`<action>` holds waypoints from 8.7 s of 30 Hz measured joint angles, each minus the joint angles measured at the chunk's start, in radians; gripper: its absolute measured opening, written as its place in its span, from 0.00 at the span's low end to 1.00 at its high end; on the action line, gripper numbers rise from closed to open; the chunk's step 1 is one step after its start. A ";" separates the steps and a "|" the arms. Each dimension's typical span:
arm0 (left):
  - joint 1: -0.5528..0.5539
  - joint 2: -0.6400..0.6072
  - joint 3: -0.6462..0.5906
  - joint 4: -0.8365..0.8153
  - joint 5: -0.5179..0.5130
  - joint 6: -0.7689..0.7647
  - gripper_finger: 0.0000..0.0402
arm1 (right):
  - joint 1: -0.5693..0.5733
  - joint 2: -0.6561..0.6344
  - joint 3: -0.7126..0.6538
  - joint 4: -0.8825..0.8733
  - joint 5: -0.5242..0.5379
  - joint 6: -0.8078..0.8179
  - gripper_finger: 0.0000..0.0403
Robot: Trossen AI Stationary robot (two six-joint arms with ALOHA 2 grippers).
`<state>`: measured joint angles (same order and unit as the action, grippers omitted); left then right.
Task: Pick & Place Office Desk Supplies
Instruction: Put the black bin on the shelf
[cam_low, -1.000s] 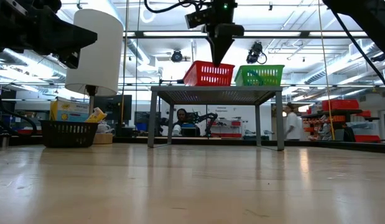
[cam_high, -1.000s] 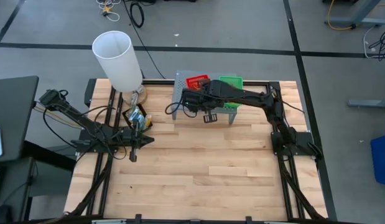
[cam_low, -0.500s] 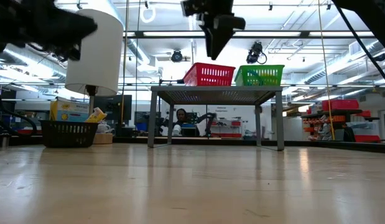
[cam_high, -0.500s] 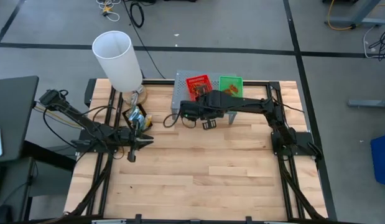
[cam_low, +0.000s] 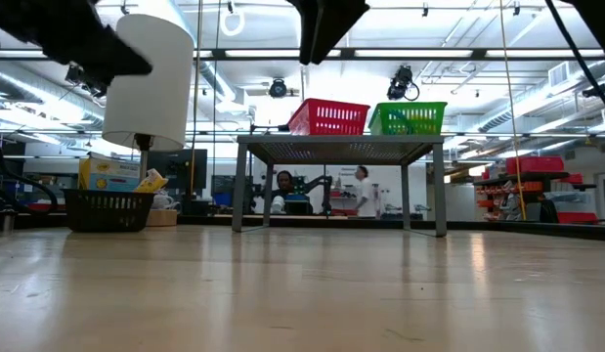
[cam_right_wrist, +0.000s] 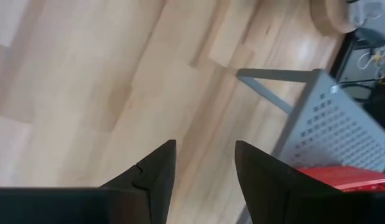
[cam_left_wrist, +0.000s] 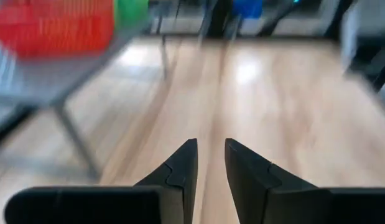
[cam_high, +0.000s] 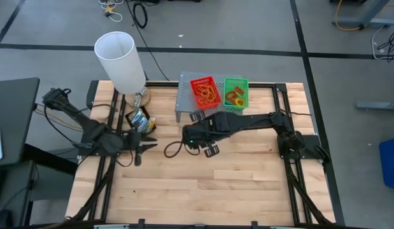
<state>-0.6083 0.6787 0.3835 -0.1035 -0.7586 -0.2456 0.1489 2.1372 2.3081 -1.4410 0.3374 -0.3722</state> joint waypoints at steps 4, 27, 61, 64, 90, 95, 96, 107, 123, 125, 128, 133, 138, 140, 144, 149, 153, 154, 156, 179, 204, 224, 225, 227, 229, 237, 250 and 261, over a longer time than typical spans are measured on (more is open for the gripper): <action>0.001 0.125 0.169 -0.433 0.018 -0.275 0.22 | 0.024 0.002 0.000 -0.031 -0.022 0.051 0.43; 0.285 0.717 0.256 -0.751 0.221 -0.624 0.22 | 0.045 0.005 -0.352 0.024 -0.051 0.079 0.43; 0.337 0.718 0.510 -1.044 0.195 -0.462 0.41 | 0.046 0.005 -0.352 0.000 -0.184 0.073 0.43; 0.387 0.720 0.495 -1.022 0.249 -0.447 0.55 | 0.046 0.005 -0.352 -0.002 -0.200 0.072 0.43; 0.595 0.918 0.494 -0.932 0.383 -0.302 0.64 | 0.046 0.004 -0.352 -0.011 -0.203 0.068 0.43; 0.594 0.948 0.494 -0.895 0.393 -0.299 0.55 | 0.046 0.004 -0.352 -0.012 -0.203 0.065 0.43; 0.595 0.948 0.494 -0.890 0.393 -0.297 0.52 | 0.046 0.004 -0.352 -0.012 -0.203 0.064 0.43; 0.552 0.948 0.494 -0.772 0.398 -0.239 0.14 | 0.046 0.004 -0.352 -0.016 -0.203 0.061 0.43; 0.280 0.946 0.501 -0.636 0.544 -0.196 0.15 | 0.046 0.004 -0.352 -0.019 -0.203 0.049 0.43; 0.256 0.947 0.513 -0.645 0.532 -0.199 0.21 | 0.046 0.004 -0.352 -0.019 -0.203 0.046 0.43; 0.228 0.947 0.542 -0.675 0.507 -0.199 0.34 | 0.046 0.004 -0.352 -0.014 -0.203 0.045 0.43; 0.183 0.947 0.607 -0.705 0.444 -0.175 0.56 | 0.046 0.004 -0.352 0.001 -0.209 0.049 0.43; 0.134 0.944 0.676 -0.707 0.389 -0.107 0.68 | 0.046 0.004 -0.352 0.025 -0.244 0.049 0.43; 0.111 0.943 0.702 -0.710 0.348 -0.081 0.69 | 0.047 0.004 -0.352 0.040 -0.264 0.043 0.43; 0.052 0.937 0.744 -0.707 0.199 -0.041 0.66 | 0.047 0.004 -0.352 0.073 -0.292 0.041 0.43; -0.052 0.901 0.772 -0.696 0.023 -0.022 0.55 | 0.051 0.004 -0.352 0.090 -0.309 0.042 0.43; -0.154 0.819 0.775 -0.624 0.001 -0.009 0.31 | 0.055 0.004 -0.352 0.105 -0.316 0.047 0.43; -0.181 0.799 0.775 -0.602 0.001 -0.002 0.24 | 0.057 0.004 -0.352 0.110 -0.316 0.046 0.43; -0.240 0.755 0.775 -0.544 0.001 0.025 0.08 | 0.064 0.004 -0.352 0.123 -0.317 0.046 0.43; -0.299 0.000 -0.058 0.387 0.271 0.393 0.00 | 0.134 0.004 -0.352 0.581 -0.465 0.078 0.43; -0.194 -0.401 -0.147 0.065 0.263 0.465 0.00 | -0.038 0.377 0.033 0.788 -0.471 0.069 0.43; -0.194 -0.400 -0.147 0.064 0.262 0.459 0.00 | -0.045 0.433 0.025 0.793 -0.413 0.041 0.43; -0.194 -0.400 -0.147 0.066 0.262 0.458 0.00 | -0.046 0.438 0.026 0.801 -0.403 0.040 0.43; -0.194 -0.400 -0.147 0.065 0.262 0.458 0.00 | -0.046 0.448 0.024 0.781 -0.380 0.035 0.43; -0.194 -0.400 -0.147 0.064 0.262 0.458 0.00 | -0.046 0.458 0.024 0.785 -0.356 0.022 0.43; -0.195 -0.400 -0.147 0.067 0.262 0.455 0.00 | -0.044 0.458 0.024 0.773 -0.319 0.012 0.39; -0.195 -0.400 -0.147 0.068 0.234 0.451 0.00 | -0.015 0.455 0.026 0.739 -0.260 -0.016 0.02; -0.195 -0.401 -0.146 0.071 0.231 0.445 0.00 | 0.069 0.455 0.025 0.701 0.026 -0.045 0.02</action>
<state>-0.8032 0.2775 0.2371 -0.0322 -0.5274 0.1993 0.2181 2.5923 2.3333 -0.7401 0.3638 -0.4171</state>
